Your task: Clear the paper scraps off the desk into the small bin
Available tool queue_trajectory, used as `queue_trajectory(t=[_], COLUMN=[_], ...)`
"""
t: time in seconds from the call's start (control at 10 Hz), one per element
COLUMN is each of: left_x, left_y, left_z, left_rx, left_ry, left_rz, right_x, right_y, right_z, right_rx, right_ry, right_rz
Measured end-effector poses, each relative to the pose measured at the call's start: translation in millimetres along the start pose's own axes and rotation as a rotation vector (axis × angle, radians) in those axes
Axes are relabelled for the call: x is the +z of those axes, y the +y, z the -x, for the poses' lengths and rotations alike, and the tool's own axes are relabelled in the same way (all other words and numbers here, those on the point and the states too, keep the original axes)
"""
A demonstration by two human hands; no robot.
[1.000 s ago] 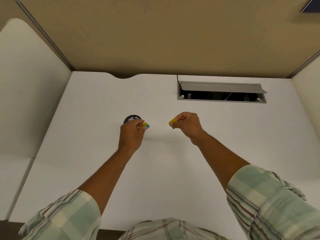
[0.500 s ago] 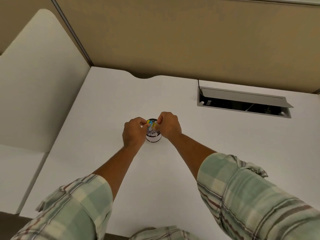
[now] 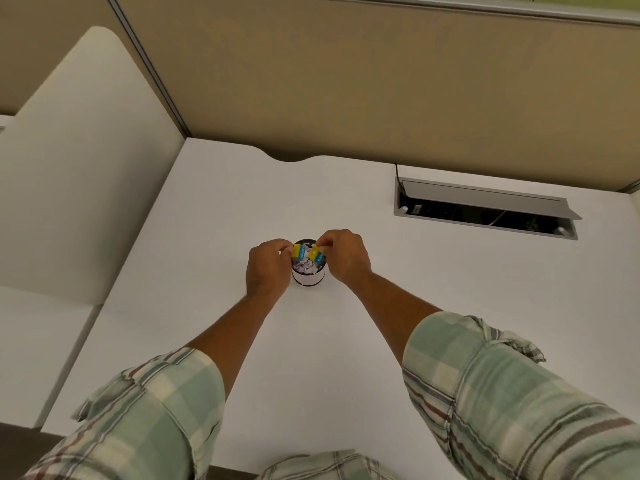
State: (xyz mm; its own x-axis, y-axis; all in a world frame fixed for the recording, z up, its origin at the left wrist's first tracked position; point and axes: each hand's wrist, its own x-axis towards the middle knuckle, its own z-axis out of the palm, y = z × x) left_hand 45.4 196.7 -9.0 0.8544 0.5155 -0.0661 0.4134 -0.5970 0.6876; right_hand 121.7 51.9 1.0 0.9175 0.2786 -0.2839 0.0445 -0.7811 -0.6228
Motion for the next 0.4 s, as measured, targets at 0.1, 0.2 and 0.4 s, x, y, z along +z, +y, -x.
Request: queue_trajectory(t=[0.1,0.2,0.4], left_x=[-2,-3,4], left_y=[3,4,21], left_z=[8,20,39], left_rx=[0.034,0.124,0.376], left_ry=[0.022,-0.005,-0.084], left_rz=[-0.025,-0.155,-0.458], right_x=[-6,-18,-36], right_y=[3,5,27], right_z=[6,15,36], right_rx=[0.023,0.025,-0.031], right_ry=[0.037,0.046,0.083], right_rz=[-0.037,-0.051,0.067])
